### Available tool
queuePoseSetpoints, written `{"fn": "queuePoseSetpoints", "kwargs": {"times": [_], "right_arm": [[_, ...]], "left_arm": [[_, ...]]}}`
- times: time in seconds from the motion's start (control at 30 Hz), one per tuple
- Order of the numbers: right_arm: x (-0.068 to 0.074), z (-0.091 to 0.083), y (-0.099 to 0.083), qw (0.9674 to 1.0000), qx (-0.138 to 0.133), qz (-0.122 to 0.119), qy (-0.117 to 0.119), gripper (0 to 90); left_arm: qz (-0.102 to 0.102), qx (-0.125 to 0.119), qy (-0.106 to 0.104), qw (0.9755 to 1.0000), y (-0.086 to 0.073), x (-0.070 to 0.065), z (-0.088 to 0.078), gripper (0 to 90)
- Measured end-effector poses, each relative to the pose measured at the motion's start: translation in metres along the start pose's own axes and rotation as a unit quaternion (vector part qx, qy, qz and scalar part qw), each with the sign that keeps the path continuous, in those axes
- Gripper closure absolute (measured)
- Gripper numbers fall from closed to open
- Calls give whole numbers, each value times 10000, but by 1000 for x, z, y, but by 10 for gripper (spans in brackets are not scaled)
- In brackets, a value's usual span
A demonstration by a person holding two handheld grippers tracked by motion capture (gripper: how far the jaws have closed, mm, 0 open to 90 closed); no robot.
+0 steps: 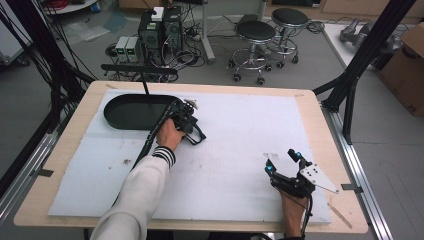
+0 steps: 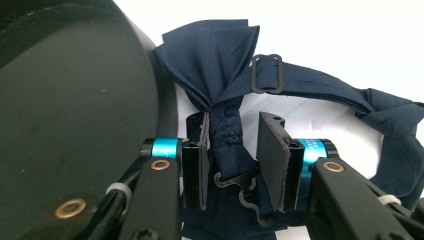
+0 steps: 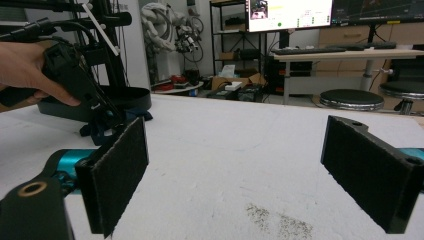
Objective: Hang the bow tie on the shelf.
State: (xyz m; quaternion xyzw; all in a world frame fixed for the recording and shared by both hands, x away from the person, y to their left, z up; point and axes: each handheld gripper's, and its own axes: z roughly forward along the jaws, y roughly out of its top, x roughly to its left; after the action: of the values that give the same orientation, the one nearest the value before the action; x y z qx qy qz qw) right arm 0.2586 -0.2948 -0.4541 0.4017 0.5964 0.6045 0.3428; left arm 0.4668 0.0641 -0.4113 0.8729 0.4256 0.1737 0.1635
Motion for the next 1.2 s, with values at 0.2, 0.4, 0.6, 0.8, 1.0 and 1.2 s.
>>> {"fn": "queuePoseSetpoints", "kwargs": {"times": [0.2, 0.4, 0.6, 0.8, 1.0, 1.2], "right_arm": [[0, 0, 0, 10000, 1, 9, 1, 108], [-1, 0, 0, 10000, -21, -22, -3, 108], [-1, 0, 0, 10000, -23, -31, -2, 108], [0, 0, 0, 10000, 0, 7, 15, 108], [0, 0, 0, 10000, -9, -5, 21, 108], [0, 0, 0, 10000, -31, -58, 9, 108]], "left_arm": [[-24, -18, 7, 10000, 0, 0, 0, 728], [-43, 12, -67, 10000, 0, 1, -2, 749], [-201, -32, -252, 9995, 0, 4, -5, 755], [-340, -211, -467, 9981, -1, 10, -15, 759], [-255, -494, -418, 9976, -1, 10, -28, 759], [-53, -781, -370, 9962, -1, 8, -39, 760]]}}
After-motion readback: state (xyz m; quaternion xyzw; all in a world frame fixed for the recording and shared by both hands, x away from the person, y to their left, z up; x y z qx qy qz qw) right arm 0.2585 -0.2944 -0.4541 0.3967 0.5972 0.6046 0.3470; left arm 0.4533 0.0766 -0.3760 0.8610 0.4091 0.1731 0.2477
